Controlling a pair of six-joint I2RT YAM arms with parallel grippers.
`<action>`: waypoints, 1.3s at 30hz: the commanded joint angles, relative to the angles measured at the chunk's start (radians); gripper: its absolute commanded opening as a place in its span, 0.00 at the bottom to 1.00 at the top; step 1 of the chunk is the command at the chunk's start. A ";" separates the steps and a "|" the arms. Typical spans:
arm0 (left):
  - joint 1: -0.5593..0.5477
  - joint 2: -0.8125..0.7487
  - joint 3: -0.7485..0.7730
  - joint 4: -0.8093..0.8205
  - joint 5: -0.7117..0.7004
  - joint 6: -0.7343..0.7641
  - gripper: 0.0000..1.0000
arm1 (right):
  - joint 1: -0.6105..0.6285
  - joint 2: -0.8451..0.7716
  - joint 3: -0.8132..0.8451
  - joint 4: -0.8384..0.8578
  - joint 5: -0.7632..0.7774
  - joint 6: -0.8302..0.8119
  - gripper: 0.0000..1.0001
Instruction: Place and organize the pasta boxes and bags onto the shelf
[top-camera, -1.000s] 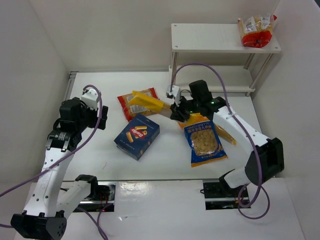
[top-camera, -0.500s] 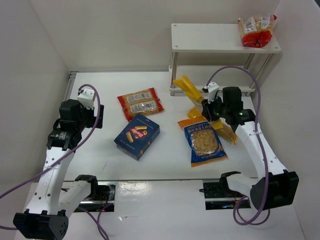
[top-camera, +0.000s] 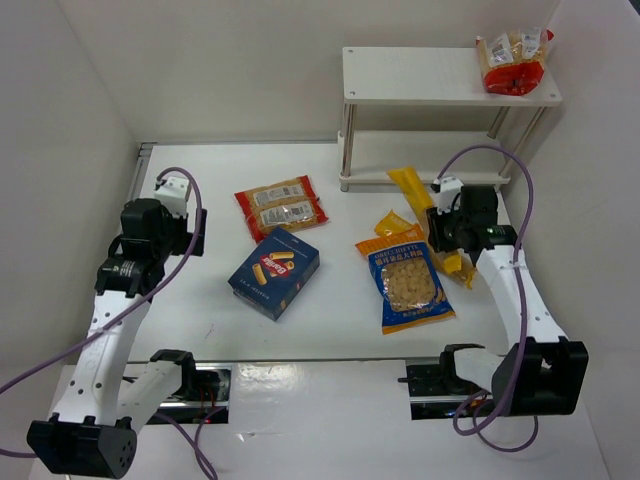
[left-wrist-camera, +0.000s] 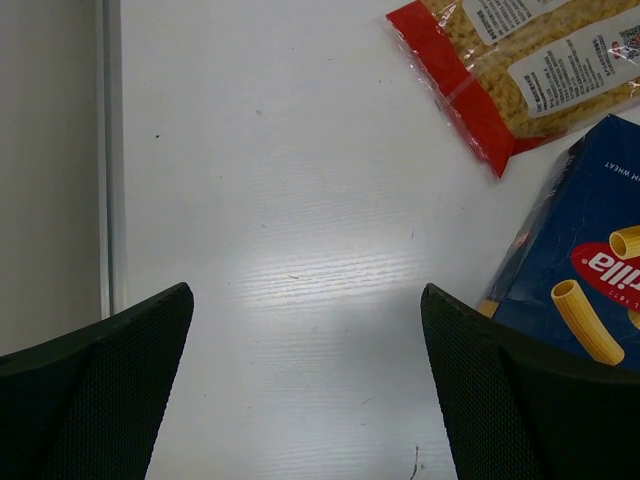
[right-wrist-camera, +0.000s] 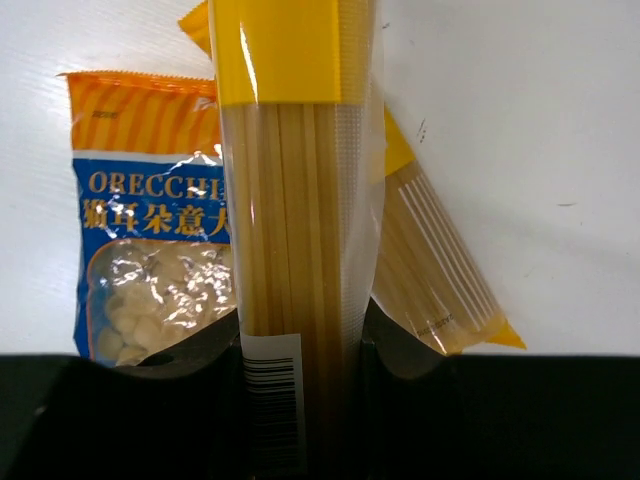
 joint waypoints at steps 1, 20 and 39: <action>0.004 0.004 0.002 0.018 -0.018 -0.032 1.00 | -0.020 0.014 0.048 0.206 -0.006 0.024 0.00; 0.004 -0.006 -0.007 0.018 -0.037 -0.032 1.00 | -0.031 0.267 0.094 0.565 0.094 0.111 0.00; 0.004 0.014 -0.007 0.009 0.008 -0.005 1.00 | -0.009 0.402 0.113 0.866 0.066 0.210 0.00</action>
